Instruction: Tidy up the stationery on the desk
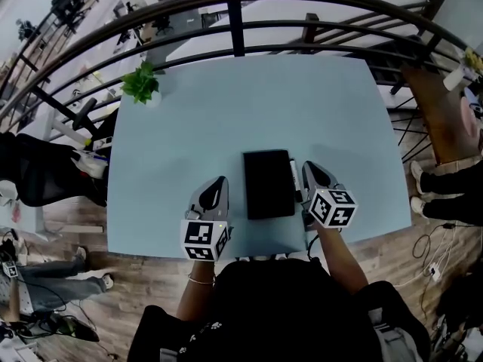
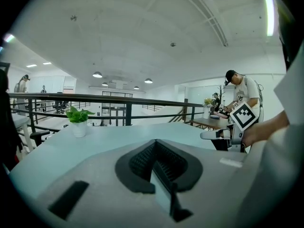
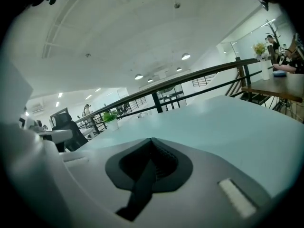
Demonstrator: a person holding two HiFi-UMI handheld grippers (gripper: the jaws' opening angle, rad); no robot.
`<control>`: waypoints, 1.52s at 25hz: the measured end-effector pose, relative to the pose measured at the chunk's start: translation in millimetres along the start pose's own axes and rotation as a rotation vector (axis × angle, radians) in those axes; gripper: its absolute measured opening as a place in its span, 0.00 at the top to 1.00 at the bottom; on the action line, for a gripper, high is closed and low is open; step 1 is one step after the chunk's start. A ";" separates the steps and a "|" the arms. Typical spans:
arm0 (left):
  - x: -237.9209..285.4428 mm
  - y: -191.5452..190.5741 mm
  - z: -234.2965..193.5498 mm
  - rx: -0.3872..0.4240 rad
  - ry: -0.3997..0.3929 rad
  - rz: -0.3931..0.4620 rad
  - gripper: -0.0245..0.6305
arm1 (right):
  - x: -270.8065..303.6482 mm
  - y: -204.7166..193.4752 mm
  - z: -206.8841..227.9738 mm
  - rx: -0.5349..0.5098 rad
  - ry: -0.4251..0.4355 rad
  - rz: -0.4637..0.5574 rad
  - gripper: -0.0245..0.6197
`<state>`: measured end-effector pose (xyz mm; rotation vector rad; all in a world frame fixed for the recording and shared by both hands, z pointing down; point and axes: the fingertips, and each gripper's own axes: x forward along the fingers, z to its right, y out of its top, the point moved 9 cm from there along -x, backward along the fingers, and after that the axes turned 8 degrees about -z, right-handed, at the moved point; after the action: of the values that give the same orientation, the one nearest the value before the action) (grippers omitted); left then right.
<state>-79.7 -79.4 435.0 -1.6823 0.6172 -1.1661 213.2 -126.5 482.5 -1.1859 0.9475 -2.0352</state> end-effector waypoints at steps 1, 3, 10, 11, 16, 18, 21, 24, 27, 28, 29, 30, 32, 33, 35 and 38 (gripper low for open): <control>1.1 1.7 0.9 0.002 -0.005 0.002 0.97 | -2.2 4.3 -1.9 -0.012 0.005 0.014 0.95; 3.6 5.8 2.9 0.007 -0.014 0.008 0.97 | -6.7 13.0 -5.7 -0.046 0.012 0.040 0.95; 6.7 21.3 13.4 0.036 -0.041 0.038 0.97 | -22.7 37.1 -20.2 -0.182 0.020 0.115 0.95; 7.4 22.2 15.0 0.040 -0.046 0.041 0.97 | -24.3 39.0 -21.3 -0.195 0.021 0.123 0.95; 9.6 22.9 18.2 0.042 -0.052 0.037 0.97 | -26.9 44.3 -26.8 -0.227 0.022 0.142 0.95; 9.8 24.0 20.1 0.046 -0.055 0.032 0.97 | -27.3 45.2 -28.4 -0.231 0.030 0.139 0.95; 10.4 23.3 20.6 0.042 -0.055 0.028 0.97 | -27.8 44.8 -31.0 -0.236 0.040 0.140 0.95; 10.1 21.2 18.8 0.037 -0.054 0.031 0.97 | -27.0 43.8 -33.9 -0.249 0.037 0.145 0.95; 9.3 20.8 17.9 0.039 -0.052 0.033 0.97 | -27.1 43.1 -35.3 -0.252 0.029 0.147 0.95; 9.2 20.9 18.1 0.039 -0.051 0.033 0.97 | -27.4 43.1 -35.7 -0.253 0.030 0.147 0.95; 9.4 21.1 18.5 0.039 -0.050 0.033 0.97 | -27.8 43.3 -35.7 -0.255 0.031 0.146 0.95; 9.6 21.3 19.1 0.039 -0.050 0.033 0.97 | -28.1 43.5 -35.4 -0.256 0.032 0.145 0.95; 9.8 21.6 20.3 0.036 -0.049 0.033 0.97 | -28.9 43.4 -34.5 -0.254 0.032 0.144 0.95; 9.6 21.5 20.7 0.036 -0.048 0.033 0.97 | -29.3 43.2 -34.3 -0.253 0.033 0.144 0.95; 9.0 21.1 20.6 0.037 -0.047 0.033 0.97 | -29.7 42.7 -34.6 -0.251 0.033 0.143 0.95; 8.3 20.1 20.0 0.036 -0.046 0.033 0.97 | -29.7 41.9 -35.5 -0.250 0.034 0.142 0.95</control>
<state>-56.0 -85.9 418.6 -1.6577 0.5897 -1.1065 199.8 -117.5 422.2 -1.1766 1.2953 -1.8693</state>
